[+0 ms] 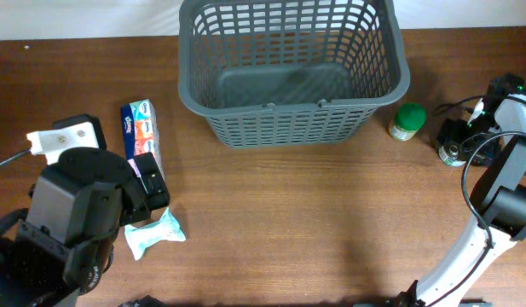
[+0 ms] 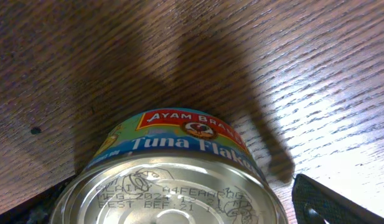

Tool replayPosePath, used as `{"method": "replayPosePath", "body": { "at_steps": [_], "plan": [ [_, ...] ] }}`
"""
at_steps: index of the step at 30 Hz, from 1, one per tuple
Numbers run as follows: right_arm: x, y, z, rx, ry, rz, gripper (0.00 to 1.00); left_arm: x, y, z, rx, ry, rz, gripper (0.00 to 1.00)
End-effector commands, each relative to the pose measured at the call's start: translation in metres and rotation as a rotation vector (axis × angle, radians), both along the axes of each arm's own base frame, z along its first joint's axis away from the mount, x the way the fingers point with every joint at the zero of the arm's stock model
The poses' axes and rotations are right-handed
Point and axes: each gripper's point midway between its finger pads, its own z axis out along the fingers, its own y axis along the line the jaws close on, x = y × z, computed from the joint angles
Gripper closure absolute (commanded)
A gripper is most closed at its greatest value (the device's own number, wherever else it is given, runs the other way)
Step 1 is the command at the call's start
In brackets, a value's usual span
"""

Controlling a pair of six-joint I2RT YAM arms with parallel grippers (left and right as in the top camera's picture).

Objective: Pack container

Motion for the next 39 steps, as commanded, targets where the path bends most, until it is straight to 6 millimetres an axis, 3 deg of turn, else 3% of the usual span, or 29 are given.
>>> {"method": "replayPosePath", "body": {
  "at_steps": [1,10,31,39],
  "plan": [
    [0.002,0.009,-0.004,-0.034,0.03,0.033,0.01,0.0,0.0,-0.001,0.007,0.006,-0.009,0.0],
    [0.008,0.017,-0.004,-0.082,0.046,0.076,0.01,0.0,0.0,-0.001,0.008,0.006,-0.009,0.0],
    [-0.006,-0.007,-0.004,-0.076,0.052,0.011,0.01,0.0,0.0,-0.001,0.008,0.006,-0.009,0.0],
    [-0.004,-0.003,-0.004,-0.054,0.04,0.012,0.01,0.0,0.0,-0.001,0.008,0.006,-0.009,0.0]
  ]
}}
